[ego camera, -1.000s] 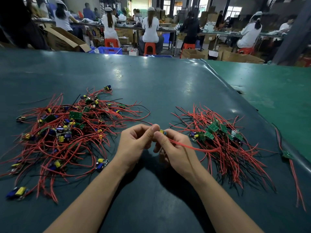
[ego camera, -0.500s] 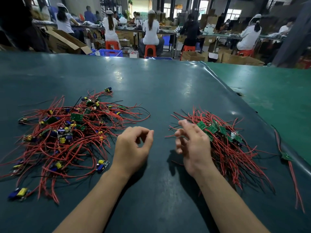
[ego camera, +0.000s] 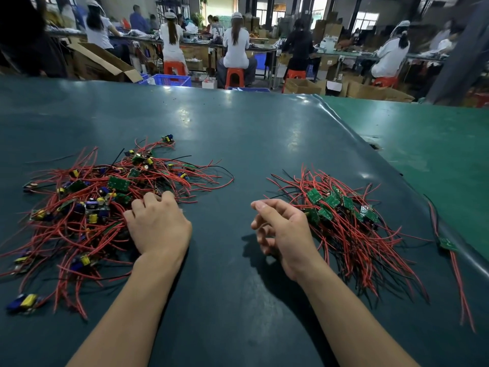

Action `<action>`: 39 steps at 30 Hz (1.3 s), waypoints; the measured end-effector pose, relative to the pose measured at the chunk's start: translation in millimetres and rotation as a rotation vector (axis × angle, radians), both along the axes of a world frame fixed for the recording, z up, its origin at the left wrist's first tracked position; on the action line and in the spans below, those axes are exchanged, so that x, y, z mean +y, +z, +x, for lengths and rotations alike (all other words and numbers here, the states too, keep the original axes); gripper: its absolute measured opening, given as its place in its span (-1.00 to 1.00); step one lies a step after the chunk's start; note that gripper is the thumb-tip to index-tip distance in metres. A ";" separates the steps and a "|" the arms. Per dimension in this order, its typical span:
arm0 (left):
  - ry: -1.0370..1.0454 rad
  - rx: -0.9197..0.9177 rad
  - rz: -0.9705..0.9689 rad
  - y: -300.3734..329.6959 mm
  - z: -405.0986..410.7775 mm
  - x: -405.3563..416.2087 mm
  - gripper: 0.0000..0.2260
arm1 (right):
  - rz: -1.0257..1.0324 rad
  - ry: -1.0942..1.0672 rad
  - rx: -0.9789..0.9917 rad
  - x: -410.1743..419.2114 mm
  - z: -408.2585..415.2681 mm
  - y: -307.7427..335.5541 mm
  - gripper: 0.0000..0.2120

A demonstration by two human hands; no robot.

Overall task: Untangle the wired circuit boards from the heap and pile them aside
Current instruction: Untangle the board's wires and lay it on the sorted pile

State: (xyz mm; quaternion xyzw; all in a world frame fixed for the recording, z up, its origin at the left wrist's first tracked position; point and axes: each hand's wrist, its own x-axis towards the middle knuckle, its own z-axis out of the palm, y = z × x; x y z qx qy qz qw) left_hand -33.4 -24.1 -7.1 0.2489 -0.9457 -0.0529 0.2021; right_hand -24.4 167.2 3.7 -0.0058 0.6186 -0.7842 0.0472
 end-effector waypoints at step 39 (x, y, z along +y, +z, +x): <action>-1.128 0.851 0.094 3.8 25.6 46.2 -0.81 | 0.005 -0.019 -0.141 4.4 -5.7 1.9 -0.49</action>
